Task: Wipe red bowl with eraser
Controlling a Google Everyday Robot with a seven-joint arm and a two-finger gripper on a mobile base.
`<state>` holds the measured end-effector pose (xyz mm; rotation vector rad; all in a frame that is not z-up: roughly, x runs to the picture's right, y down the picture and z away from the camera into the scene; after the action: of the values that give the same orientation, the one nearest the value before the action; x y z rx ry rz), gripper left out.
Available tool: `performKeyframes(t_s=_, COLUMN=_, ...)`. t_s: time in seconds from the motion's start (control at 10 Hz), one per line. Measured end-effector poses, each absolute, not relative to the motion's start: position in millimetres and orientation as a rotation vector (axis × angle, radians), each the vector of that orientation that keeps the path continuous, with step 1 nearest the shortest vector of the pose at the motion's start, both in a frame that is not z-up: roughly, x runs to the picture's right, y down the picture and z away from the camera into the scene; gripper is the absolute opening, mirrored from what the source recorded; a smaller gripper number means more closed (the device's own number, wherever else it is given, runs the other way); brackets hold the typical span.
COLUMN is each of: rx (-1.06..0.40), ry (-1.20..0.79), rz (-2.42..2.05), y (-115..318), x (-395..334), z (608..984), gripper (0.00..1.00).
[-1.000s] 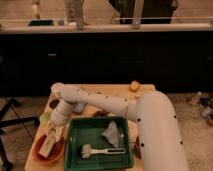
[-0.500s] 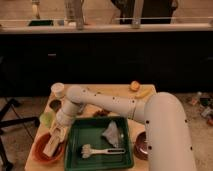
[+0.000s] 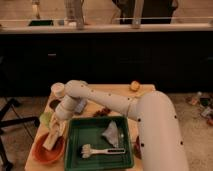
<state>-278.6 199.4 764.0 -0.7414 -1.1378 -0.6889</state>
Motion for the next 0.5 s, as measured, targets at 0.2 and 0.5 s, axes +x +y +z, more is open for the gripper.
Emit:
performKeyframes(t_s=0.2, rx=-0.753, ry=-1.158, rz=-0.723, y=199, x=-300, z=765, gripper=0.00)
performKeyframes(t_s=0.5, rx=-0.768, ry=-1.185, rz=-0.759, y=208, x=-310, z=756, gripper=0.00)
